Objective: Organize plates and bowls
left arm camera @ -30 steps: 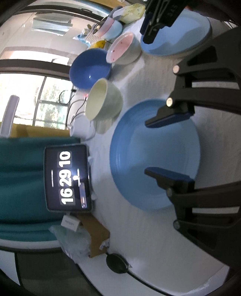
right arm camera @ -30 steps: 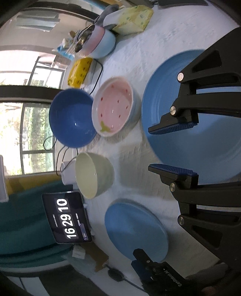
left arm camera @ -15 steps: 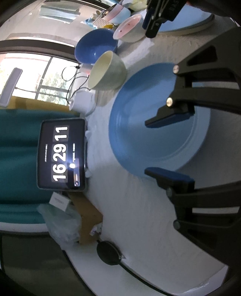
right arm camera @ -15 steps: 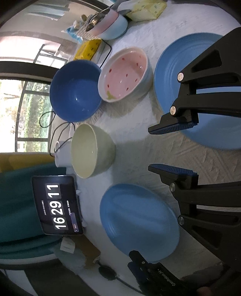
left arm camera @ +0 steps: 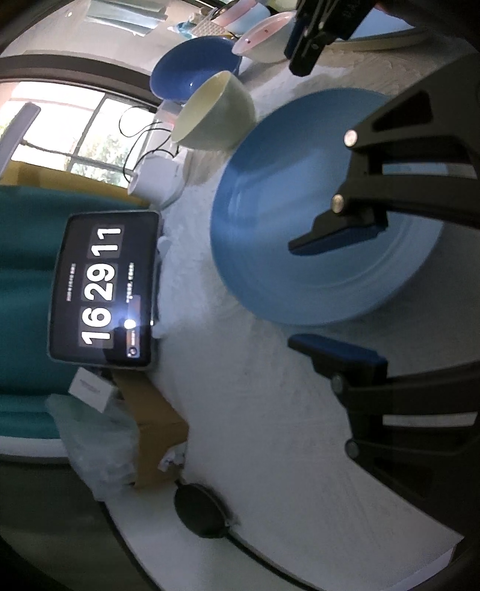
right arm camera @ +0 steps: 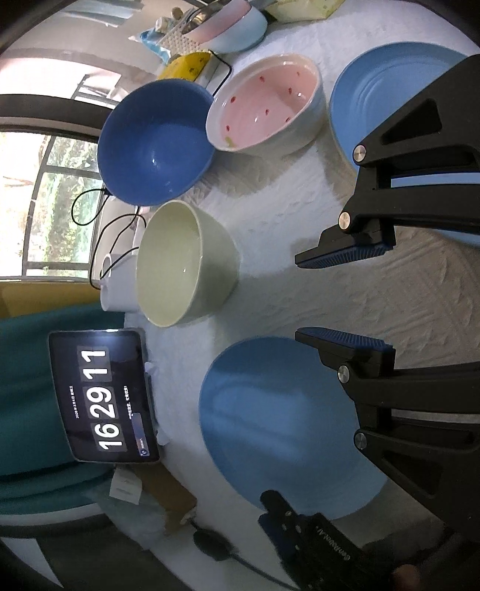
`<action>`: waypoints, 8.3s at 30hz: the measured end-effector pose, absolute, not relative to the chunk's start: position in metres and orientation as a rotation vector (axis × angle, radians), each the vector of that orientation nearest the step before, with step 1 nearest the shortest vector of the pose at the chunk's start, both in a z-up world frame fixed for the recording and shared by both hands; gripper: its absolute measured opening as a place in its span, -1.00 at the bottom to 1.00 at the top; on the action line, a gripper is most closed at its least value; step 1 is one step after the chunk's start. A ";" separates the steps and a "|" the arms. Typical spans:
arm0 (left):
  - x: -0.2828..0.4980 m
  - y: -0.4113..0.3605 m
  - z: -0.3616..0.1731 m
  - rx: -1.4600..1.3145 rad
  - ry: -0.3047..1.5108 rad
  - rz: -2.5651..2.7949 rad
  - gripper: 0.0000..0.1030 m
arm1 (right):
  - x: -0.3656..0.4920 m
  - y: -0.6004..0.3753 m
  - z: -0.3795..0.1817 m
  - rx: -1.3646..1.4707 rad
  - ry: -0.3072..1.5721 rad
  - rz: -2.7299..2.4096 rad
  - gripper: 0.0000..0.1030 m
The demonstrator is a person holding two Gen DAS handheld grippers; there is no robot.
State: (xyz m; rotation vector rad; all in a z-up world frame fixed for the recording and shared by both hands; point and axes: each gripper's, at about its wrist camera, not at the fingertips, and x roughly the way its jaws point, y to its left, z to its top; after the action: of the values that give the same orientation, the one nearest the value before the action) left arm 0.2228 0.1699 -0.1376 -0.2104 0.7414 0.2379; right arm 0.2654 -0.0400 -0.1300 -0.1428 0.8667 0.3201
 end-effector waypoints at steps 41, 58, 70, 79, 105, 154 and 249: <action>0.225 0.154 -0.147 -0.201 0.837 0.173 -0.24 | 0.262 -0.028 -0.152 -0.033 0.971 0.375 -0.58; 0.205 0.127 -0.124 -0.180 0.792 0.142 -0.24 | 0.236 -0.057 -0.129 0.004 0.900 0.350 -0.57; 0.197 0.096 -0.113 -0.153 0.785 0.101 -0.24 | 0.222 -0.087 -0.117 0.046 0.868 0.319 -0.57; 0.191 0.066 -0.106 -0.118 0.779 0.067 -0.24 | 0.212 -0.118 -0.112 0.088 0.842 0.292 -0.58; 0.182 -0.024 -0.098 -0.013 0.789 -0.028 -0.23 | 0.187 -0.209 -0.114 0.200 0.821 0.211 -0.57; 0.180 -0.100 -0.127 0.110 0.885 -0.134 -0.20 | 0.165 -0.276 -0.125 0.148 0.805 0.087 -0.57; 0.205 -0.068 -0.141 -0.139 0.833 -0.186 -0.11 | 0.190 -0.271 -0.153 0.281 0.844 0.150 -0.17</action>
State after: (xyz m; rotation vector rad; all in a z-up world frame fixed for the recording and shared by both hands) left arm 0.2049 -0.0683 -0.1410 -0.1395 0.8326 -0.1863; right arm 0.1903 -0.2706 -0.1525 0.2809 0.8439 0.1498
